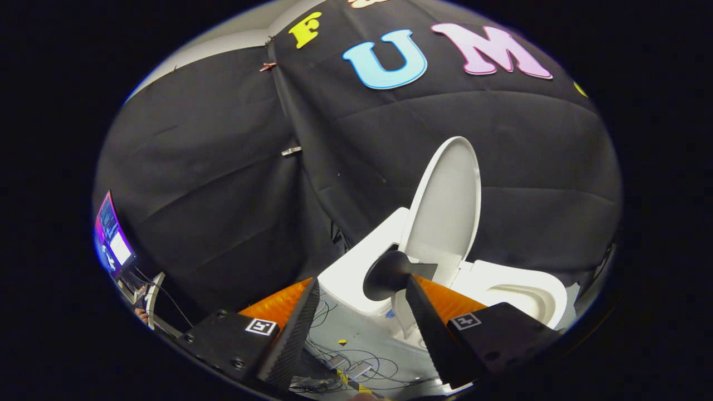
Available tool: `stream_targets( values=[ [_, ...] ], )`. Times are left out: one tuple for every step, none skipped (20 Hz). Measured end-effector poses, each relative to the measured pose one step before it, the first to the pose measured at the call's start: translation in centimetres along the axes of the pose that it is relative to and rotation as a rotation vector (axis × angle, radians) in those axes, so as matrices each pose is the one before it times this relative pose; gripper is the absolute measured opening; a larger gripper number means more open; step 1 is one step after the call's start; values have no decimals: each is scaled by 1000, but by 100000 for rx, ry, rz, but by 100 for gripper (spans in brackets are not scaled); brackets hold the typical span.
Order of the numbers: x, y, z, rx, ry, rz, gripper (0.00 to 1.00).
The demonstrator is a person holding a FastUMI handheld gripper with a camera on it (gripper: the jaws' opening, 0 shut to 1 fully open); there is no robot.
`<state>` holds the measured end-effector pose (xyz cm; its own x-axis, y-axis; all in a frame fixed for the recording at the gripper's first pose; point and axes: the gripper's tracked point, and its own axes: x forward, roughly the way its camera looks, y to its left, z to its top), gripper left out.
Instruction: Open the toilet lid.
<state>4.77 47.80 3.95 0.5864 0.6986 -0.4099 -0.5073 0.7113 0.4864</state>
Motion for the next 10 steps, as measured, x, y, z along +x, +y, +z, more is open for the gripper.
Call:
stream_targets(
  values=[
    [783, 776, 13, -1281, -199, 1108, 97],
    [884, 629, -8, -1073, 116, 1190, 97],
    [993, 817, -64, -1228, 368, 1532, 97],
    [755, 318, -2, -1146, 38, 687, 97],
    [802, 336, -167, -1257, 821, 706, 99],
    [720, 64, -275, -1710, 336, -93, 100],
    [542, 56, -237, -1108, 618, -77, 99],
    [307, 43, -49, -693, 113, 364, 99],
    [196, 158, 136, -571, -514, 961, 99],
    [212, 142, 39, -643, -400, 1145, 99]
  ],
)
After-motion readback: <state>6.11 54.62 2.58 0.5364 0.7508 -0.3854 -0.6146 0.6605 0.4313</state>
